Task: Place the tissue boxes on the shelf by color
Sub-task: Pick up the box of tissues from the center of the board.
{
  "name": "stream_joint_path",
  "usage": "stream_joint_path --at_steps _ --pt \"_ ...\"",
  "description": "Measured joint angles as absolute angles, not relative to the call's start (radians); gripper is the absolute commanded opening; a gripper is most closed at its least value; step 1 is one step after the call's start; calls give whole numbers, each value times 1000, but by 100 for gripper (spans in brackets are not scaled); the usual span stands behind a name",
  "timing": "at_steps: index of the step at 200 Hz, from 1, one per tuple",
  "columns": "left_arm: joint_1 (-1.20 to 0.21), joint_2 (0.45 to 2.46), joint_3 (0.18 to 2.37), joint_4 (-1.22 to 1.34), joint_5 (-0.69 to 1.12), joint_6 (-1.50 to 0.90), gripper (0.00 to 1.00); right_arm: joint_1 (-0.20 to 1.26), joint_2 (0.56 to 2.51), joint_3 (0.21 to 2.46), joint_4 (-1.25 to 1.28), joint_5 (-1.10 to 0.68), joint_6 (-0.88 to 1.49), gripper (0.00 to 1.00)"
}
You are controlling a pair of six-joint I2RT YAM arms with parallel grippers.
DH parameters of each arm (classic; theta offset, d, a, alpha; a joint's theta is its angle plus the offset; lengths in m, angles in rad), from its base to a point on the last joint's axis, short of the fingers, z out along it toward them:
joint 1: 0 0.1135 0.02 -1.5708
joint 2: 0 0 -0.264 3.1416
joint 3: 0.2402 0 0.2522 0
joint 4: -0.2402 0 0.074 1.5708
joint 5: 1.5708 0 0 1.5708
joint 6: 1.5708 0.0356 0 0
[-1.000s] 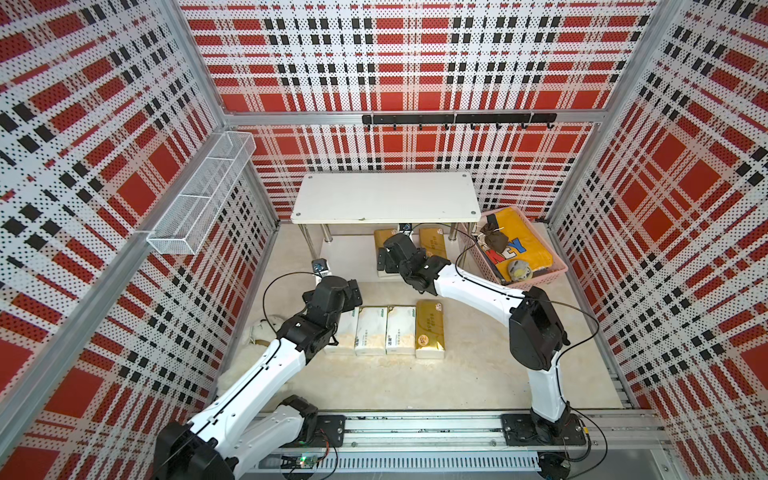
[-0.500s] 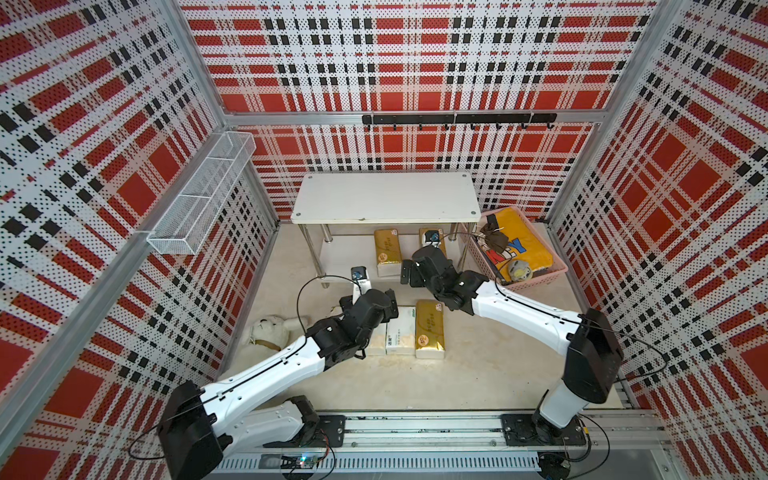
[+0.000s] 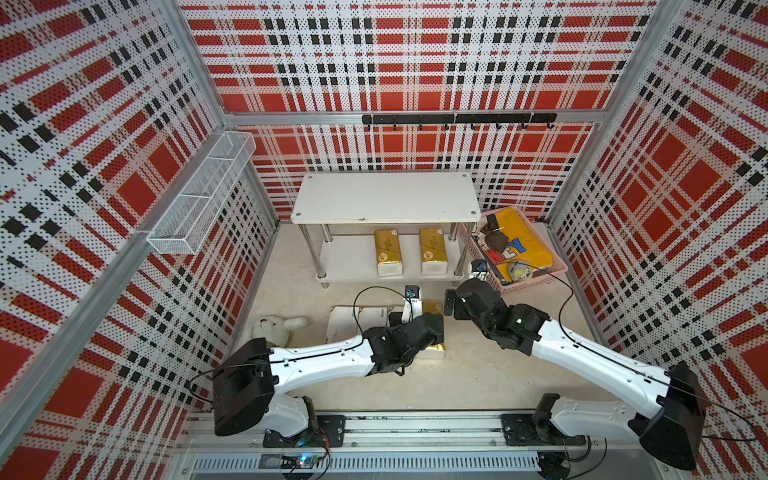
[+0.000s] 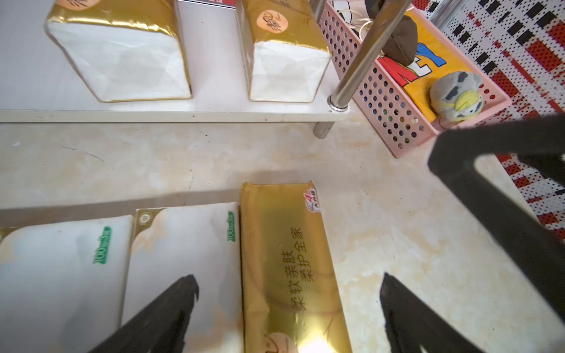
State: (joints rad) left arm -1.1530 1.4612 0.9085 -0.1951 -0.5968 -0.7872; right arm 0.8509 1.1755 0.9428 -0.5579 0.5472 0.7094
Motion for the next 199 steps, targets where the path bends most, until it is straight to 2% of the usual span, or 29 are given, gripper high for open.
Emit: stream_joint_path --at_steps 56,199 --pt "-1208 1576 936 -139 -528 -789 98 796 1098 840 -610 550 727 100" --pt "-1213 1591 937 -146 -492 -818 98 703 1051 776 -615 514 719 100"
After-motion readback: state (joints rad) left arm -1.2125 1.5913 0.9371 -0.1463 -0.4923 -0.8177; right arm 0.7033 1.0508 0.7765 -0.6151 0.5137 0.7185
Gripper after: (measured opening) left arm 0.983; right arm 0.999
